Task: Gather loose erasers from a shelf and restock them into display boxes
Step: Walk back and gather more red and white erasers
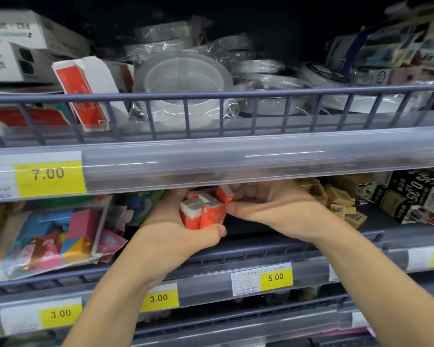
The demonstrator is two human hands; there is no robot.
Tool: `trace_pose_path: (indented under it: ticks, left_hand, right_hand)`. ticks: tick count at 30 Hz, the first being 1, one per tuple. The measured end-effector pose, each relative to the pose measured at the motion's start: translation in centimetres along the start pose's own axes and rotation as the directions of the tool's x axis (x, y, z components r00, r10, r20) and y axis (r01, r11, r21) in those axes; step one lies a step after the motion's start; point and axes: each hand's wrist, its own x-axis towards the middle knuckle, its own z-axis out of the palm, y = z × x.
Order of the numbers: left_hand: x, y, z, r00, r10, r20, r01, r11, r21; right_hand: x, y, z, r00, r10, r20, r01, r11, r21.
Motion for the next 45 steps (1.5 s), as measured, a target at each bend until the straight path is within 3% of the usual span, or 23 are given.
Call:
trace_pose_path:
  ticks: [6,10,13,14,16,17,20,23,33,39,41,43,45]
  left_hand:
    - [-0.3,0.0,-0.1,1.000,0.004,-0.002,-0.004,1.000,0.006]
    - [0.1,-0.2,0.1,0.999,-0.018,-0.039,0.020,0.999,0.040]
    - [0.3,-0.5,0.0,0.998,-0.035,-0.043,0.037,0.998,0.041]
    - [0.3,-0.6,-0.1,0.998,-0.038,-0.040,0.040,0.998,0.047]
    - [0.3,-0.7,-0.2,0.999,-0.039,-0.037,0.041,0.998,0.047]
    - [0.3,-0.8,-0.2,0.998,-0.040,-0.040,0.042,0.998,0.045]
    - [0.4,-0.9,0.0,0.998,-0.044,-0.052,0.046,0.998,0.032]
    - [0.4,-0.8,0.1,0.997,-0.050,-0.053,0.051,0.999,0.016]
    - [0.2,-0.4,0.0,0.999,-0.021,-0.034,0.022,0.999,0.029]
    - [0.0,-0.8,-0.2,0.998,0.010,-0.058,-0.010,1.000,0.005]
    - [-0.5,-0.7,-0.4,0.997,0.034,-0.073,-0.036,0.999,-0.026]
    - [-1.2,-0.5,-0.6,0.994,0.075,-0.083,-0.080,0.995,-0.053]
    - [-2.1,0.0,-0.7,0.989,0.115,-0.089,-0.125,0.986,-0.112]
  right_hand:
    - [1.0,0.6,1.9,0.992,-0.129,-0.011,0.130,0.991,0.030]
    - [1.0,0.8,2.2,0.990,-0.124,-0.060,0.120,0.990,-0.071]
    - [0.6,0.7,0.4,0.990,-0.056,-0.133,0.018,0.961,-0.274]
    - [0.5,0.7,-0.6,0.983,-0.010,-0.182,-0.066,0.913,-0.404]
    - [0.4,0.9,-3.0,0.958,0.092,-0.271,-0.259,0.680,-0.686]
    - [0.3,1.2,-4.0,0.955,0.088,-0.283,-0.281,0.576,-0.768]
    - [0.7,2.5,-5.7,0.985,0.084,-0.153,-0.174,0.430,-0.886]
    - [1.1,3.6,-6.1,0.994,0.098,-0.050,-0.085,0.388,-0.918]
    - [1.7,4.0,-6.0,0.989,0.141,-0.050,-0.111,0.466,-0.878]
    - [0.4,2.7,-4.1,0.976,0.012,-0.217,-0.186,0.566,-0.803]
    - [-0.5,2.6,-3.3,0.957,-0.036,-0.287,-0.174,0.721,-0.671]
    - [-1.7,2.3,-2.2,0.940,-0.119,-0.320,-0.033,0.901,-0.433]
    - [-3.2,2.1,-1.3,0.938,-0.187,-0.292,0.124,0.967,-0.221]
